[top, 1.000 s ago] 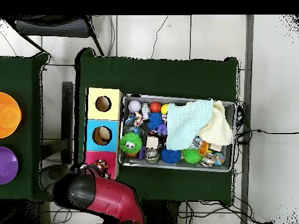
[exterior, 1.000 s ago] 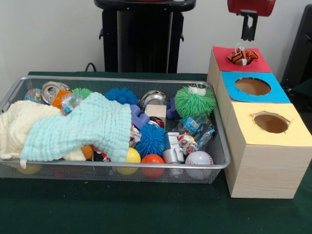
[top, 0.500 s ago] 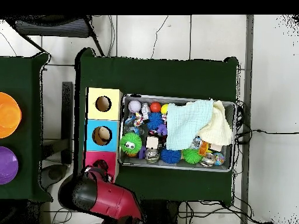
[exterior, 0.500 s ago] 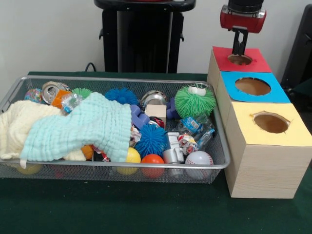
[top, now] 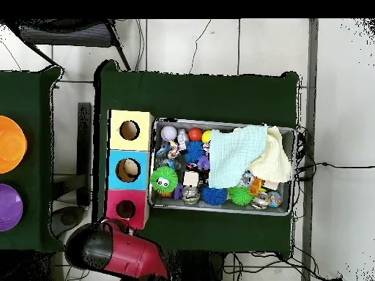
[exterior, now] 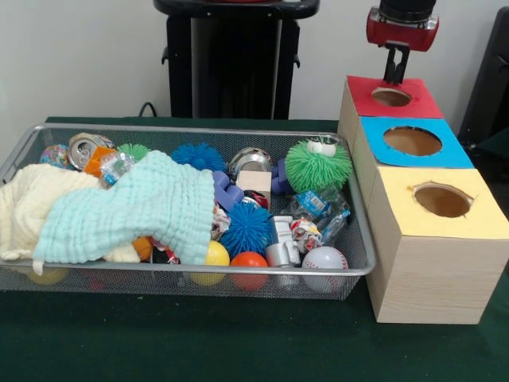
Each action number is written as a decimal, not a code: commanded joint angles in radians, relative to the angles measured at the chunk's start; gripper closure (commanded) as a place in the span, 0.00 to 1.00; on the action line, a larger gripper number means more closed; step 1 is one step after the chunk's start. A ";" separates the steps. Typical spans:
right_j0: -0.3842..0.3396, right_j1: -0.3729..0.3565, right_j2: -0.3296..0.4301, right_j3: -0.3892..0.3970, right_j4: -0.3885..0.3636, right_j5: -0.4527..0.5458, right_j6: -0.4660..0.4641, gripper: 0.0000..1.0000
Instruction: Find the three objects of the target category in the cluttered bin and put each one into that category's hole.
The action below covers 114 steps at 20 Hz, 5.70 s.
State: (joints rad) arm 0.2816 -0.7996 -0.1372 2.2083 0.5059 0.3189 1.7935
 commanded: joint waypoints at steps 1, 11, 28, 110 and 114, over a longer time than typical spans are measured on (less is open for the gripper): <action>0.022 0.007 -0.014 0.012 -0.007 0.097 0.247 1.00; 0.002 -0.078 -0.127 -0.199 -0.136 0.303 0.155 1.00; -0.283 -0.009 0.064 -0.308 -0.302 0.174 -0.071 0.00; -0.700 0.176 0.225 -0.592 -0.861 0.458 -0.023 1.00; -0.683 0.097 0.217 -0.512 -0.841 0.459 0.015 1.00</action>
State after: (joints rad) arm -0.4341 -0.5358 0.0524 1.4772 -0.3645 0.7119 1.7933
